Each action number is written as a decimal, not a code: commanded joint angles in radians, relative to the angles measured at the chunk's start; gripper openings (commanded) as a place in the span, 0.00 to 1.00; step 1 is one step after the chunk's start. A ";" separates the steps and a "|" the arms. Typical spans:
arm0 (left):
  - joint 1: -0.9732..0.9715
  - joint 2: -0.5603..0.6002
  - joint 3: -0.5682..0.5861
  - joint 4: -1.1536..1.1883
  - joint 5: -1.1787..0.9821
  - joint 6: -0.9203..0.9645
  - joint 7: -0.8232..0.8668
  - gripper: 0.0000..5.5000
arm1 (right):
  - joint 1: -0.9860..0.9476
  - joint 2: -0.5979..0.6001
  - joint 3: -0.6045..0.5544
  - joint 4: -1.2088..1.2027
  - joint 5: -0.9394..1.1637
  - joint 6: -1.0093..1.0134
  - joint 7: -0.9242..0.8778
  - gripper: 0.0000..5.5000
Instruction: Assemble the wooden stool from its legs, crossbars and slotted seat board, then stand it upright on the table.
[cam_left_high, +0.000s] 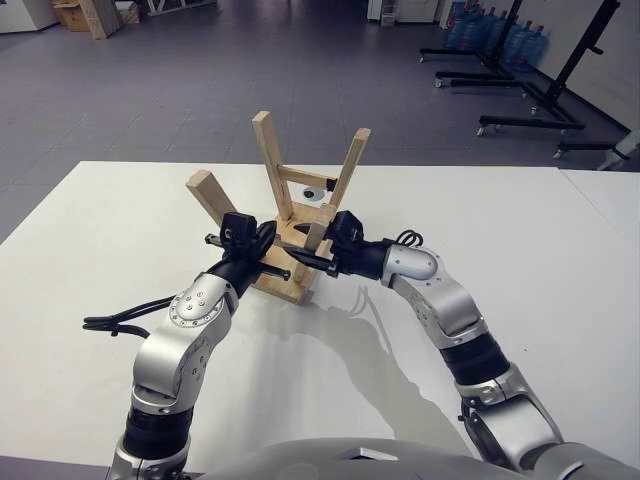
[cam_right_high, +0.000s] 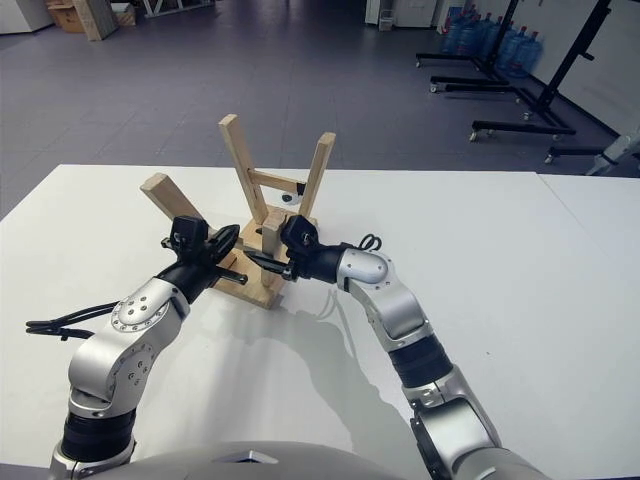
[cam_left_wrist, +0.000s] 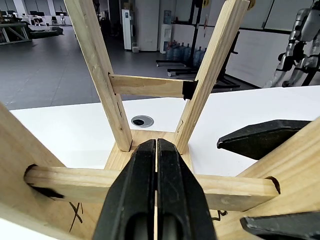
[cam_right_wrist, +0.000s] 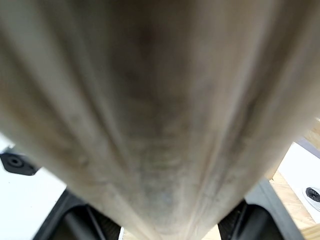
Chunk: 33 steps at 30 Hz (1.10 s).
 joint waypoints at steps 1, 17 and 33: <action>0.013 0.010 0.030 0.059 -0.006 0.100 0.000 0.01 | 0.017 -0.037 0.038 0.012 -0.030 0.074 0.019 0.37; -0.133 -0.004 0.162 -0.138 -0.082 0.340 0.043 0.01 | 0.035 -0.031 0.035 -0.031 -0.005 0.160 -0.008 0.37; -0.235 -0.039 0.171 -0.189 -0.085 0.395 0.082 0.01 | 0.046 -0.063 0.051 -0.065 0.006 0.287 -0.047 0.37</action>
